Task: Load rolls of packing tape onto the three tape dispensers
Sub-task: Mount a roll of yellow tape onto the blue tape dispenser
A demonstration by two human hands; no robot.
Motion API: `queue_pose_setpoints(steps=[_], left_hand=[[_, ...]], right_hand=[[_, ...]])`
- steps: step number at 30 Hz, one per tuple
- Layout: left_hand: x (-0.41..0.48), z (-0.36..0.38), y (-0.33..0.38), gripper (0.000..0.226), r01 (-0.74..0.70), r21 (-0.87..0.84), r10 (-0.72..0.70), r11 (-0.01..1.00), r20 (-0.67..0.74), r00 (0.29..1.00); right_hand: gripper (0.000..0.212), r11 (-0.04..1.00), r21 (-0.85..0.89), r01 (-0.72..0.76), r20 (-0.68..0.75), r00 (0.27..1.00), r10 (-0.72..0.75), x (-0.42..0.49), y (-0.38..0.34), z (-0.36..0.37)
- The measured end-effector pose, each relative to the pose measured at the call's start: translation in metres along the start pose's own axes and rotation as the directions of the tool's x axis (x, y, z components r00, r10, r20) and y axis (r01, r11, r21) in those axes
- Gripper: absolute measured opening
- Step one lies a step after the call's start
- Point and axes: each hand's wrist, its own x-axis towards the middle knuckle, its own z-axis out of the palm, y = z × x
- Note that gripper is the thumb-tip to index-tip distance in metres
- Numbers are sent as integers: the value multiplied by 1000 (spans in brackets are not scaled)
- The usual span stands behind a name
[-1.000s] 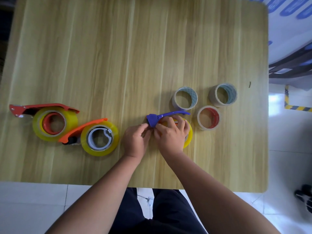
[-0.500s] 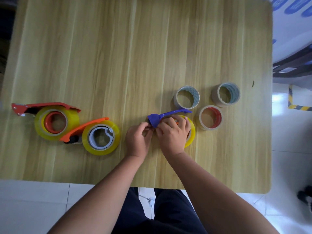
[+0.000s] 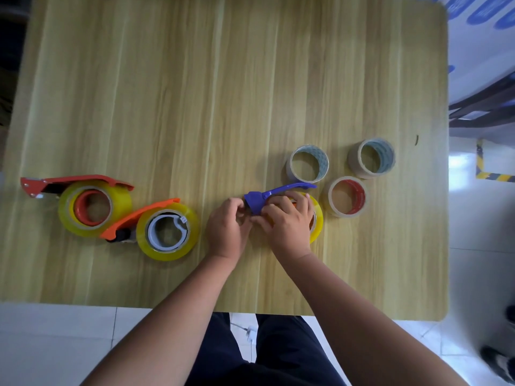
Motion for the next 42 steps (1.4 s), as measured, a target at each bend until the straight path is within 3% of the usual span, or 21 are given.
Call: queue_pose_setpoints(steps=[7, 15, 20, 24, 33, 37, 42], left_hand=[[1, 4, -3, 38, 12, -14, -12, 1000, -15, 1000], [24, -9, -7, 81, -284, 95, 284, 954, 7, 959], [56, -19, 10, 49, -377, 124, 331, 918, 284, 900], [66, -22, 11, 40, -448, 144, 352, 882, 431, 831], [71, -26, -1, 48, -693, 132, 573, 709, 466, 674], [70, -26, -1, 43, -688, 119, 562, 716, 488, 668], [70, -30, -3, 56, -555, 59, 449, 830, 520, 727]], right_hand=[[11, 998, -20, 65, 4, 998, -65, -4, -1, -8], [7, 999, -17, 47, -37, 998, -48, 3, 2, -7], [7, 998, -16, 53, -30, 998, -53, 5, 4, -8], [6, 999, -27, 32, -40, 999, -33, 7, 2, -6], [5, 1000, 16, 24, -87, 996, -22, 10, 2, -4], [9, 998, 15, 54, -62, 997, -53, 10, 5, -5], [16, 998, -53, 16, -6, 1000, -16, 11, -1, -5]])
